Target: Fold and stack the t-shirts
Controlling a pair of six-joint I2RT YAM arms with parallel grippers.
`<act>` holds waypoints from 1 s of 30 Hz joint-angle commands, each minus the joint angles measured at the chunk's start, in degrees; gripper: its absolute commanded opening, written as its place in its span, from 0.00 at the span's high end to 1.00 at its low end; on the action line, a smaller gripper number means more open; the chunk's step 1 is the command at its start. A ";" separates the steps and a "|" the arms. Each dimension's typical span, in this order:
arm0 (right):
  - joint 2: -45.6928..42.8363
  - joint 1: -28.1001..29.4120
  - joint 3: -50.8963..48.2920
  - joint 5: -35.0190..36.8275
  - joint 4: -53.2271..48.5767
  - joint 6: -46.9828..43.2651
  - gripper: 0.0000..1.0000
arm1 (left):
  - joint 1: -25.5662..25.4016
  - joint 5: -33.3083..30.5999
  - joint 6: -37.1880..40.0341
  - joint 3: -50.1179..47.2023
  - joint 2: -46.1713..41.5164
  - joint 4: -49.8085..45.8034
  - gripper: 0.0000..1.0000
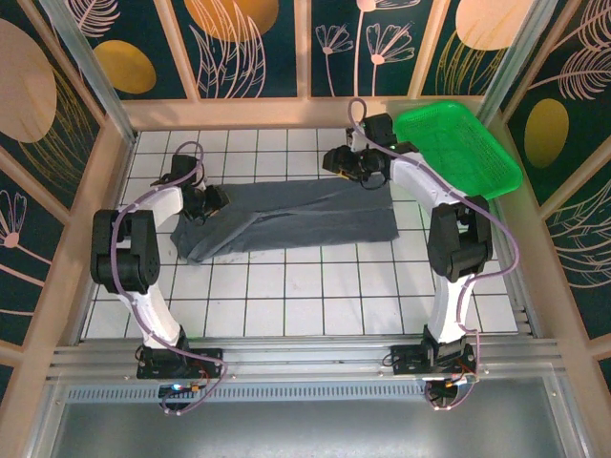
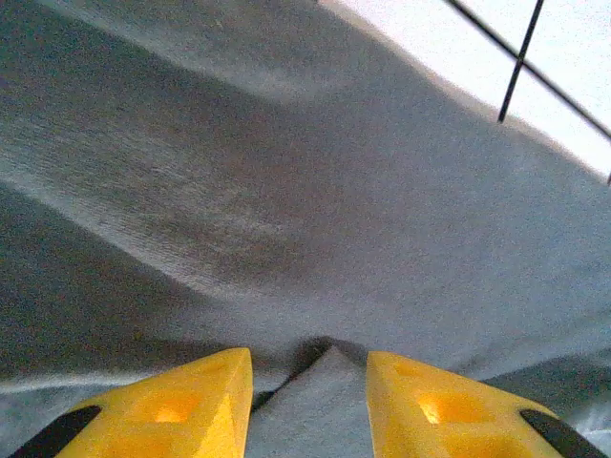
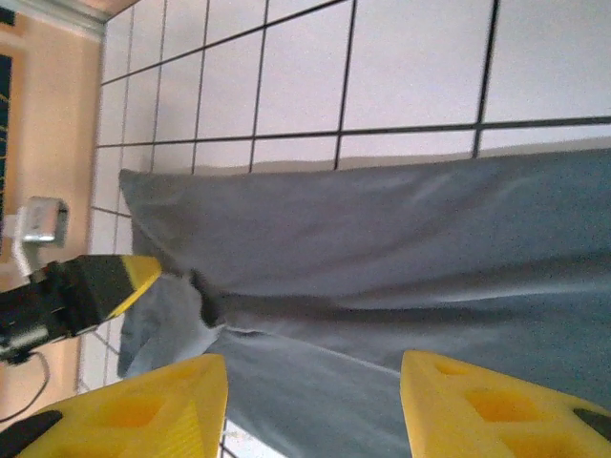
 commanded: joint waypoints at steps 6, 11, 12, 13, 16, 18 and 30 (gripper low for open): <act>-1.18 0.12 -2.05 -4.06 2.69 1.61 0.49 | -1.46 2.06 9.41 -1.02 2.05 0.64 0.57; -0.98 0.12 -2.40 -3.70 2.50 1.87 0.49 | -3.14 1.42 10.17 -1.75 2.72 0.32 0.56; -1.09 0.12 -2.53 -3.70 2.59 2.00 0.49 | -3.24 1.16 10.06 -2.09 2.58 0.44 0.57; -1.09 0.15 -2.58 -3.70 2.68 2.05 0.49 | -3.33 0.98 9.87 -2.44 2.29 0.66 0.58; -1.09 0.14 -2.75 -3.53 2.59 2.14 0.49 | -3.41 0.32 9.26 -3.29 1.11 1.31 0.64; -1.08 0.12 -3.02 -3.52 2.70 2.23 0.49 | -3.43 0.28 8.87 -3.69 0.26 1.32 0.72; -1.31 0.03 -3.60 -2.39 2.50 2.14 0.50 | -6.45 5.85 0.32 -7.62 -7.15 -0.67 1.00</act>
